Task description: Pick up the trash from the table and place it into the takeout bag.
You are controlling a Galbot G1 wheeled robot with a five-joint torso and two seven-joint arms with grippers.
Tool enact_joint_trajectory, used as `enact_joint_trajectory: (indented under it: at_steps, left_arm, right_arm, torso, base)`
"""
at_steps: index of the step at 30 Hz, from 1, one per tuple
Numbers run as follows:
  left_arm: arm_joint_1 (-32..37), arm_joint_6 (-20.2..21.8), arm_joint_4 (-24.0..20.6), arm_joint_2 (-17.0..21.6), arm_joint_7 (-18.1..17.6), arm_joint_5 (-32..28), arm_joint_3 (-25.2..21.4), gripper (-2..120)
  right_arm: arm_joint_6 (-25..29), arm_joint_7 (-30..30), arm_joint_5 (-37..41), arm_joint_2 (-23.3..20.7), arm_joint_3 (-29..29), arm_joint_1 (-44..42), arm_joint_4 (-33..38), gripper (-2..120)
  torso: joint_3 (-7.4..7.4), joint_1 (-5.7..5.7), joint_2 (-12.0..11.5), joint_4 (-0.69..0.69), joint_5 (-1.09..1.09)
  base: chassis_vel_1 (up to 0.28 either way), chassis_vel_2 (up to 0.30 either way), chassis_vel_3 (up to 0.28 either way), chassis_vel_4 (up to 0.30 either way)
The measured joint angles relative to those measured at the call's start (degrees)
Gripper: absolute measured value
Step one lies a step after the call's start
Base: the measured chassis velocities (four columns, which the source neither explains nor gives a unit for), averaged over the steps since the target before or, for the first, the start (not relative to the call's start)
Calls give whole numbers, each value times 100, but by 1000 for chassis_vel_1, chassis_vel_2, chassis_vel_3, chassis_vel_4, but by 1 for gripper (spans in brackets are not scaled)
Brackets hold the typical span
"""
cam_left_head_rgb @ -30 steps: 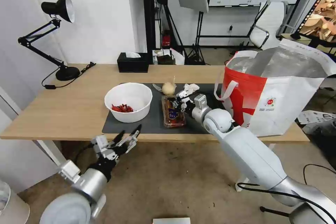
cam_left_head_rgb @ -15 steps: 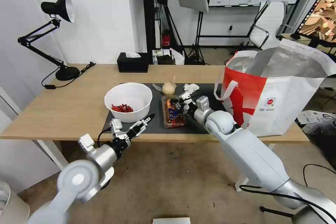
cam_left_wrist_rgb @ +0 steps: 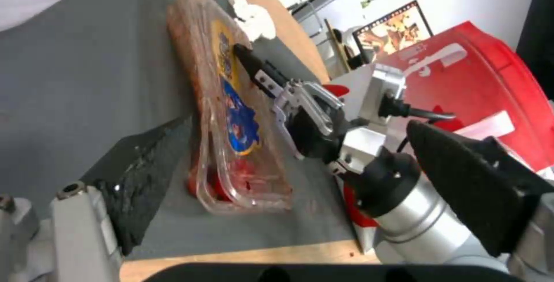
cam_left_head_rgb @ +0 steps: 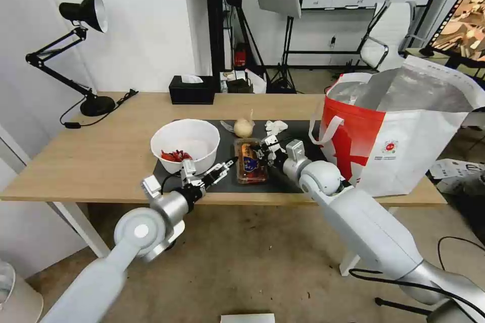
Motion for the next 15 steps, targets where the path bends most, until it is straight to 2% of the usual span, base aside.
enact_joint_trajectory:
  at_steps: [15]
  left_arm:
    - [-588,52,480,-96,-61,-144,464,100]
  right_arm:
    - [-65,56,64,26,23,5,5,0]
  torso:
    - [0,0,0,1,-1]
  base:
    - [0,0,0,0]
